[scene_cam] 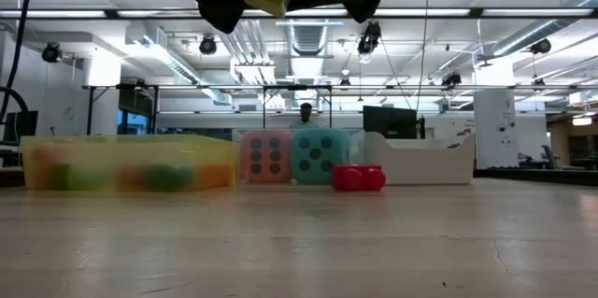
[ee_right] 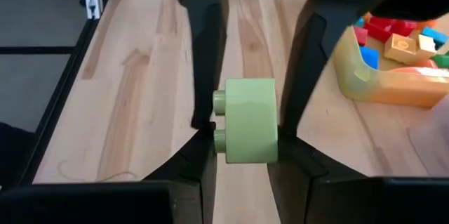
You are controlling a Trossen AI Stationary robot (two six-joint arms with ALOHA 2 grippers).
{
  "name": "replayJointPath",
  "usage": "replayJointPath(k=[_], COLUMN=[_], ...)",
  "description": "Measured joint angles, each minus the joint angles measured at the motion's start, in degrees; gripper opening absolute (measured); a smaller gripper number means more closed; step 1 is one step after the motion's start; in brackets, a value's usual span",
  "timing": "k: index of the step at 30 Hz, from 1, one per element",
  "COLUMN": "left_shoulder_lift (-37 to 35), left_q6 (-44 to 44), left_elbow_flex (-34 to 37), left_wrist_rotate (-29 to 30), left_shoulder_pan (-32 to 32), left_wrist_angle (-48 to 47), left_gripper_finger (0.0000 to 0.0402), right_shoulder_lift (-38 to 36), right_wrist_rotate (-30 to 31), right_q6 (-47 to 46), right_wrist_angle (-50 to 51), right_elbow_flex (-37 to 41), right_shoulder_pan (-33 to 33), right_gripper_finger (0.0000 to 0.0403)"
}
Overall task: Pick & Place Toys
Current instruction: Put the light green game piece into the yellow bin
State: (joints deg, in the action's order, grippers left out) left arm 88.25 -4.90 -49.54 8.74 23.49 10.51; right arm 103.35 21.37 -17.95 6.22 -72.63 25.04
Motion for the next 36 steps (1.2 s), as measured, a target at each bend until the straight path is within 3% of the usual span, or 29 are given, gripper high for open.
replayJointPath(k=[6,13,23,29,36], left_shoulder_lift=[0.0,0.0,0.0,0.0,-0.5], left_q6=[-0.2,-0.2,0.2,-1.0,-10.9], left_elbow_flex=[0.0,0.0,-0.1,-0.1,-0.1], left_wrist_rotate=[0.5,0.4,0.7,1.4,13.0], left_shoulder_pan=[0.0,0.0,0.1,0.1,-1.2], left_wrist_angle=[-0.3,0.0,0.6,0.4,-2.1], left_gripper_finger=[0.0092,0.0084,0.0079,0.0079,0.0079], right_shoulder_lift=[0.0,0.0,0.0,0.0,-0.1], right_wrist_rotate=[0.0,-0.2,-0.4,-0.5,0.3], right_q6=[-0.8,-0.9,-2.2,-2.5,-5.9], right_wrist_angle=[1.2,1.3,1.2,1.6,5.9], right_elbow_flex=[0.1,0.1,0.1,0.1,-0.2], right_shoulder_pan=[0.0,0.0,-0.1,0.0,-0.3], right_gripper_finger=[0.0089,0.0091,0.0254,0.0302,0.0326])
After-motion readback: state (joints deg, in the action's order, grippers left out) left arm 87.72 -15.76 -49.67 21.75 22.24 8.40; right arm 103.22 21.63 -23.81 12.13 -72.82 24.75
